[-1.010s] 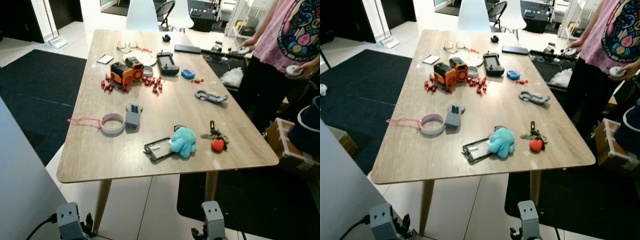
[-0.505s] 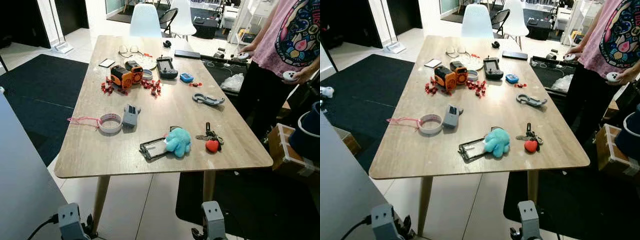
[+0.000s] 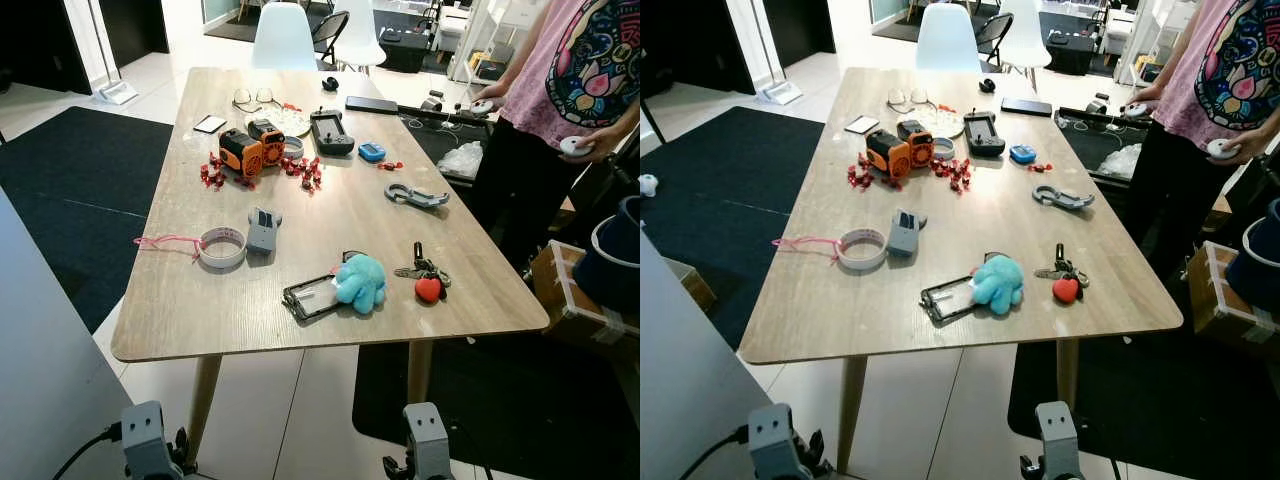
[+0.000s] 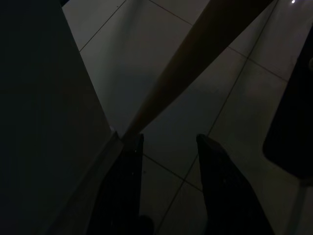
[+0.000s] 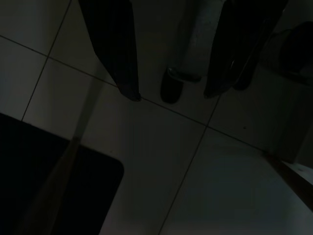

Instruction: Hang keys on a hook

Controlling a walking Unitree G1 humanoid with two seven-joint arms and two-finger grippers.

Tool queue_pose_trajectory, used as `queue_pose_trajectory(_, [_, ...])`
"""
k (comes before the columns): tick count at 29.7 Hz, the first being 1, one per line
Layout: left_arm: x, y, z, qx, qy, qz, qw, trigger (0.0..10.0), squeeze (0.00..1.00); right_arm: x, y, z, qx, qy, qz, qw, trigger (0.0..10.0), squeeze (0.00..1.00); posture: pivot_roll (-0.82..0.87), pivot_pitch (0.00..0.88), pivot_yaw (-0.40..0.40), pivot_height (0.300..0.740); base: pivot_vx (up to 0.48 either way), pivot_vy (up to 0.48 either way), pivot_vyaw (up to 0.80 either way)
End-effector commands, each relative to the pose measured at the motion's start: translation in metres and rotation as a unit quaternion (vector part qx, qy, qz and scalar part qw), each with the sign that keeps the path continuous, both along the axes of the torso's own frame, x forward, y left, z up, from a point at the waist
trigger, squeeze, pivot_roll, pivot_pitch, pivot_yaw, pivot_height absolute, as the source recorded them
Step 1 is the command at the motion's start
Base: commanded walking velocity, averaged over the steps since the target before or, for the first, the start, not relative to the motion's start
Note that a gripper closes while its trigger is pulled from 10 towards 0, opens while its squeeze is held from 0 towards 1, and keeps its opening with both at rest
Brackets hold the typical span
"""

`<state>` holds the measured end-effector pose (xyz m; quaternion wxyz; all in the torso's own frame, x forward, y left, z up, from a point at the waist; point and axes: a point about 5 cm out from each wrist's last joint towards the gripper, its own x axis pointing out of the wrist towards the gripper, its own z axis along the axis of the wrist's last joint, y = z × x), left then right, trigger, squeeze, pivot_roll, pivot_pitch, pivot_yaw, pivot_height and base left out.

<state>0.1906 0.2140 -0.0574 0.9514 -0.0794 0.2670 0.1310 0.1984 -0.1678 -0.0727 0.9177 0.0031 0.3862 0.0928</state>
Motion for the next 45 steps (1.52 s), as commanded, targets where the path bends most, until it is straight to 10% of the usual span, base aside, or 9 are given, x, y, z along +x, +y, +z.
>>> queue_pose_trajectory(1, [-0.005, 0.002, -0.004, 0.005, 0.016, -0.003, 1.000, 10.0, 0.00, -0.005, -0.003, -0.003, 0.000, 0.008, -0.011, 1.000, 10.0, 0.00, 0.08, 0.095, -0.073, 0.740, 0.000, -0.480, 0.00])
queue_pose_trajectory(36, [-0.003, -0.001, -0.005, 0.017, 0.032, -0.014, 0.999, 10.0, 0.00, -0.008, -0.008, -0.004, -0.002, 0.013, -0.026, 1.000, 10.0, 0.00, 0.08, 0.107, -0.064, 0.740, 0.000, -0.233, 0.00])
queue_pose_trajectory(45, [-0.006, 0.006, -0.004, 0.023, 0.024, 0.019, 0.999, 10.0, 0.00, -0.014, -0.071, 0.004, -0.070, -0.001, -0.160, 0.985, 10.0, 0.00, 0.09, 0.096, -0.076, 0.740, 0.000, 0.000, 0.00])
